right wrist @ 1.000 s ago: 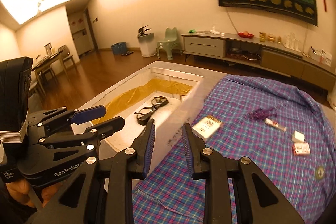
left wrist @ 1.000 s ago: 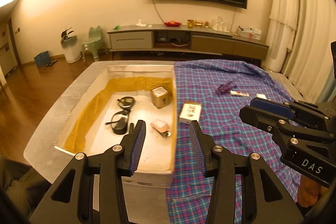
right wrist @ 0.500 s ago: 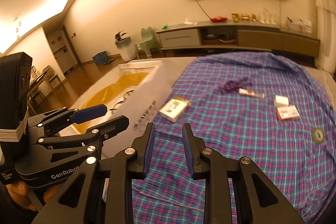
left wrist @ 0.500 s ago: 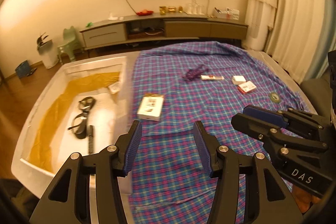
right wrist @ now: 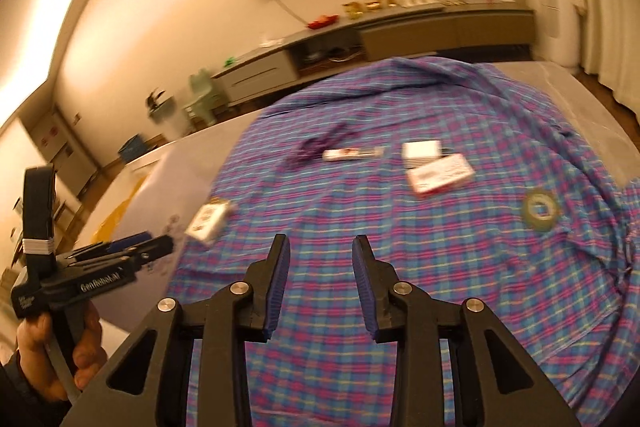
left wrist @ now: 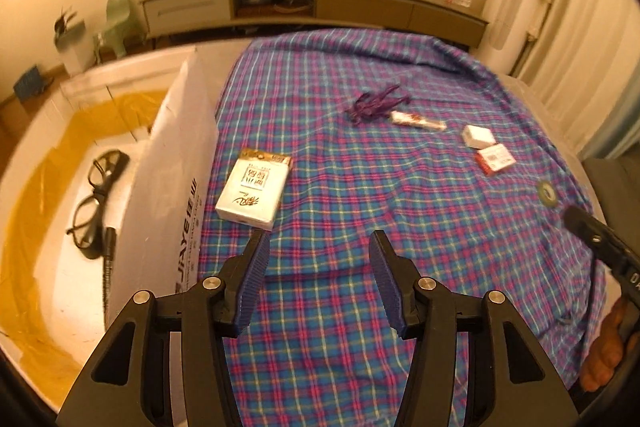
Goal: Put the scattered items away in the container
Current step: 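Move the left tool to the white can while the right tool approaches the green tape, then grasp the white barcode can with the left tool while the right tool grasps the green tape roll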
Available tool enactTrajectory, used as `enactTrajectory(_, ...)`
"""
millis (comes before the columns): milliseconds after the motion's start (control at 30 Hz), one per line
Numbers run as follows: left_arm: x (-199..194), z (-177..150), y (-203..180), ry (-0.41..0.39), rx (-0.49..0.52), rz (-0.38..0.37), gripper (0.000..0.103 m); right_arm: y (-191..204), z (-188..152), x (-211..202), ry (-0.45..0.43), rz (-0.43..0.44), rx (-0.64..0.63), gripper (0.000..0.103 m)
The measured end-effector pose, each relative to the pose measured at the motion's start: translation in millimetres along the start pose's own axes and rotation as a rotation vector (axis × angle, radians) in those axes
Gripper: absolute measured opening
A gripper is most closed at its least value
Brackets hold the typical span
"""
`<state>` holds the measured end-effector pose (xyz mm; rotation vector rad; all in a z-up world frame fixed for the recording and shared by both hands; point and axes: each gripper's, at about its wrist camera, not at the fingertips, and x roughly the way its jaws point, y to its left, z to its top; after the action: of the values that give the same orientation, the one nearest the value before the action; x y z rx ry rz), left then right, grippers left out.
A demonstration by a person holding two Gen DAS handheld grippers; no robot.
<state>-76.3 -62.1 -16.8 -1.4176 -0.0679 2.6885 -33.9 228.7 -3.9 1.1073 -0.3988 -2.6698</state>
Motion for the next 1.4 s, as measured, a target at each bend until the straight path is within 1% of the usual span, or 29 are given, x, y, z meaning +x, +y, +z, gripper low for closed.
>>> enactTrajectory(100,18.9,9.1,7.1,0.017,-0.02,0.027,0.055,-23.2,7.0,7.0,0.01,-0.04,0.014,0.036)
enactTrajectory(233,45.4,21.2,8.5,0.044,-0.016,0.058,0.055,-56.1,17.4,18.0,0.035,-0.099,0.024,0.04)
enactTrajectory(333,64.3,27.2,6.4,0.059,0.0,0.097,0.055,-81.5,23.3,23.6,0.046,-0.152,0.034,0.043)
enactTrajectory(400,76.7,29.4,6.9,0.069,0.009,0.121,0.055,-98.0,26.4,26.2,0.053,-0.179,0.044,0.046)
enactTrajectory(567,98.6,29.2,15.2,0.095,0.015,0.19,0.055,-134.0,31.0,31.4,0.072,-0.226,0.07,0.048)
enactTrajectory(633,100.4,29.6,16.3,0.084,0.026,0.207,0.055,-145.6,30.5,34.6,0.078,-0.253,0.075,0.05)
enactTrajectory(767,102.7,31.6,17.6,0.075,0.041,0.23,0.055,-161.1,27.1,43.4,0.101,-0.266,0.089,0.05)
enactTrajectory(900,105.6,32.2,18.7,0.063,0.058,0.247,0.055,-163.7,21.8,55.0,0.134,-0.283,0.057,0.05)
enactTrajectory(967,108.0,33.0,18.4,0.059,0.069,0.253,0.056,-162.7,20.0,57.1,0.132,-0.29,0.036,0.05)
enactTrajectory(1033,110.2,32.9,18.4,0.053,0.076,0.261,0.06,-160.4,18.9,59.0,0.135,-0.302,0.011,0.051)
enactTrajectory(1067,110.9,32.4,18.8,0.049,0.076,0.267,0.061,-160.6,18.7,59.6,0.134,-0.302,0.009,0.05)
enactTrajectory(1100,112.7,32.4,18.9,0.046,0.077,0.277,0.062,-161.0,18.4,59.0,0.132,-0.299,0.006,0.047)
enactTrajectory(1200,117.1,31.9,18.4,0.041,0.086,0.312,0.063,-161.6,18.4,57.7,0.127,-0.291,0.01,0.046)
enactTrajectory(1267,117.2,31.8,19.3,0.037,0.086,0.317,0.062,-162.8,19.4,55.0,0.119,-0.281,0.018,0.046)
enactTrajectory(1300,116.6,32.1,19.4,0.034,0.085,0.313,0.061,-162.9,20.2,54.6,0.115,-0.275,0.022,0.046)
enactTrajectory(1333,115.6,32.5,19.6,0.028,0.085,0.312,0.053,-163.1,20.6,53.8,0.113,-0.269,0.025,0.046)
enactTrajectory(1367,114.3,33.0,19.9,0.022,0.086,0.317,0.049,-162.9,20.9,53.6,0.112,-0.261,0.027,0.045)
enactTrajectory(1400,113.2,33.2,20.0,0.017,0.087,0.322,0.041,-162.3,21.2,53.9,0.112,-0.253,0.03,0.045)
